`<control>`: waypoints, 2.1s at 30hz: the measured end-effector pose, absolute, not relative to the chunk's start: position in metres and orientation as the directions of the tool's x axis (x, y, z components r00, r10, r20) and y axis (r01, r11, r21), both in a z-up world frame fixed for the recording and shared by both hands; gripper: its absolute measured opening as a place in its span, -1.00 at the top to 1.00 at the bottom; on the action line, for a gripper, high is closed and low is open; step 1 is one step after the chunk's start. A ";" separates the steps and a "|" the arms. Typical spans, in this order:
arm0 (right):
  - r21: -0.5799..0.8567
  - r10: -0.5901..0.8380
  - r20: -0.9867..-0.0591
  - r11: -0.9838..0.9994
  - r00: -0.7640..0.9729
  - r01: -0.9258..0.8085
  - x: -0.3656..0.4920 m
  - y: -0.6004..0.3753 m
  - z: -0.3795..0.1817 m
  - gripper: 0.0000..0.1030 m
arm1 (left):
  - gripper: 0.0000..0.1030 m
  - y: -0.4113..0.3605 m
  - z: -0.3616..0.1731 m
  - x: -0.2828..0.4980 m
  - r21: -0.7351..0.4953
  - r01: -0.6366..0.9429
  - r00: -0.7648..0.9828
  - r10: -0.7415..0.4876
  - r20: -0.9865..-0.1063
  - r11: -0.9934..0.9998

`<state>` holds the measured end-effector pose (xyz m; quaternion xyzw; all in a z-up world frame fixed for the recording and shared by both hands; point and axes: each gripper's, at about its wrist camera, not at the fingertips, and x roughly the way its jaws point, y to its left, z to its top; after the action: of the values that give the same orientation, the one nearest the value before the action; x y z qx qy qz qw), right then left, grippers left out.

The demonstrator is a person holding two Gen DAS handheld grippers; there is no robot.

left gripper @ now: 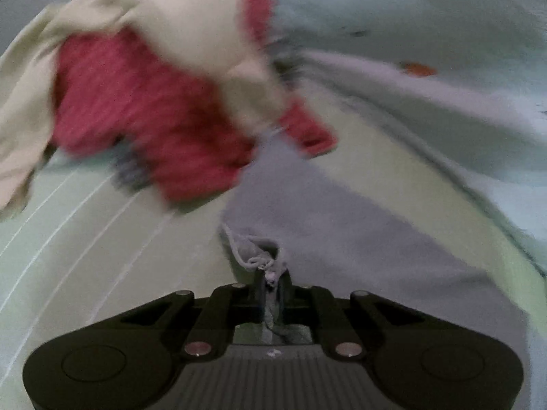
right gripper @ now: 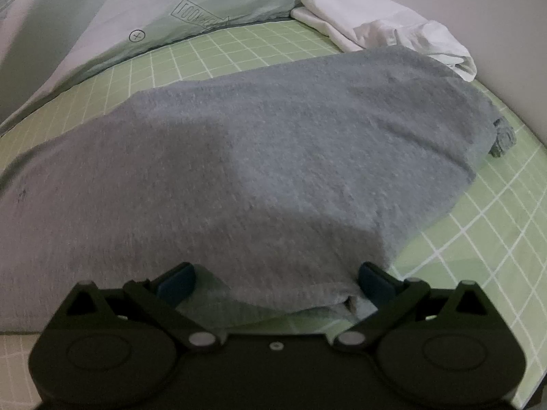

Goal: Fold clothes

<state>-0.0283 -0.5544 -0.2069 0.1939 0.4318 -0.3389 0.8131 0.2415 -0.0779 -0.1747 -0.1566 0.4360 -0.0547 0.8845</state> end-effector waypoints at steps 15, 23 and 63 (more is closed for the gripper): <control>0.086 -0.349 -0.830 0.690 0.435 0.719 -0.031 -0.552 -0.195 -1.00 | 0.14 -0.258 -0.158 0.205 -0.423 0.502 0.324 -0.618 -0.716 0.754; 0.300 -0.222 -0.781 0.688 0.584 0.661 -0.006 -0.546 -0.171 -0.46 | 0.04 -0.189 -0.170 0.223 -0.331 0.211 0.446 -0.392 -0.804 0.920; 0.695 0.364 -0.673 0.609 0.644 0.383 0.127 -0.489 -0.221 0.33 | -0.51 -0.205 -0.204 0.235 -0.301 0.166 0.360 -0.341 -0.868 0.939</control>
<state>0.1274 -0.4890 -0.2214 0.4424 0.4221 -0.0060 0.7913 0.2350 -0.2047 -0.2037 -0.0808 0.5440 -0.1545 0.8208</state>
